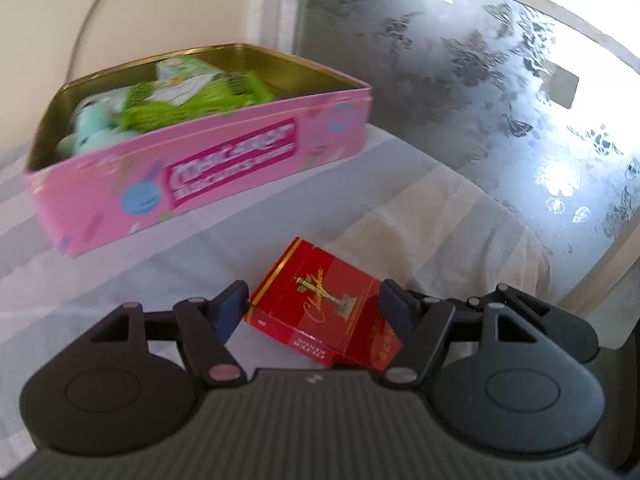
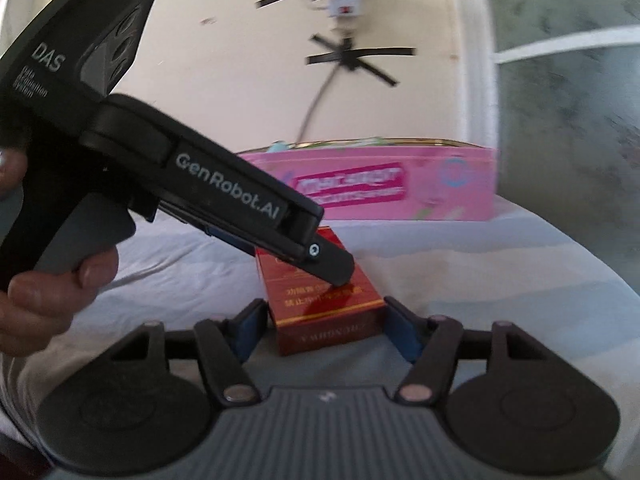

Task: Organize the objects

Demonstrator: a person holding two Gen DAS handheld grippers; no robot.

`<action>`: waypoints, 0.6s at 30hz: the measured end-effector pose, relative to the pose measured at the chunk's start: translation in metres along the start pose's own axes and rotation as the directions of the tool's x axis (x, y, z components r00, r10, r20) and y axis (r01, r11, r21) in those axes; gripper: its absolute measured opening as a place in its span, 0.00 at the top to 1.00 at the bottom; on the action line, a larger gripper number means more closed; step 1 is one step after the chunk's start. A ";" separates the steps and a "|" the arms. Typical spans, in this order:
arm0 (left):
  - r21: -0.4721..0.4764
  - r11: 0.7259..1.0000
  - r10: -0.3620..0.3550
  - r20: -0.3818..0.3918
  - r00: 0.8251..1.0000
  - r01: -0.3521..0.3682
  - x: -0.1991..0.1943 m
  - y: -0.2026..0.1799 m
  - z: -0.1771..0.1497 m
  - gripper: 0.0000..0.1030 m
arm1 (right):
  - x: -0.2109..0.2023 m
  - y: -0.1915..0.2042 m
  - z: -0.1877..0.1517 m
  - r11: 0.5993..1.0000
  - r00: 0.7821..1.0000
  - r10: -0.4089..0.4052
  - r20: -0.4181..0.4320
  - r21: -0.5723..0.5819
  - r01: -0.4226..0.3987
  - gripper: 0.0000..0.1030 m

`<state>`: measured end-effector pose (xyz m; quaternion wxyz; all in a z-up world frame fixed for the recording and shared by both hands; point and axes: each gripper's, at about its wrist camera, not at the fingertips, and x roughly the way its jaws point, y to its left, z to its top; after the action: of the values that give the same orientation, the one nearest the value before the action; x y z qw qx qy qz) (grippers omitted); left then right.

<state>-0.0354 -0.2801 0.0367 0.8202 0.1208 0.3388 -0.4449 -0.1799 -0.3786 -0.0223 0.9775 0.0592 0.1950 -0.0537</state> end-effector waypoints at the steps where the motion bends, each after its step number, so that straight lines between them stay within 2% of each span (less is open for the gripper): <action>1: 0.008 1.000 -0.002 -0.002 1.000 0.002 0.003 -0.004 0.002 0.27 | -0.001 -0.004 -0.001 1.000 1.000 -0.008 0.006 0.011 0.008 0.38; 6: 0.024 1.000 -0.007 -0.008 1.000 0.007 0.012 -0.011 0.009 0.25 | -0.006 -0.015 -0.006 0.999 0.999 -0.023 0.031 0.030 0.022 0.39; 18: 0.026 1.000 0.004 -0.003 1.000 -0.004 0.014 -0.014 0.011 0.24 | -0.006 -0.006 -0.016 0.997 0.994 -0.066 0.089 -0.025 0.069 0.37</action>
<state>-0.0369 -0.3025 0.0372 0.8190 0.1326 0.3340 -0.4473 -0.1926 -0.3814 -0.0353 0.9835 0.0365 0.1545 -0.0865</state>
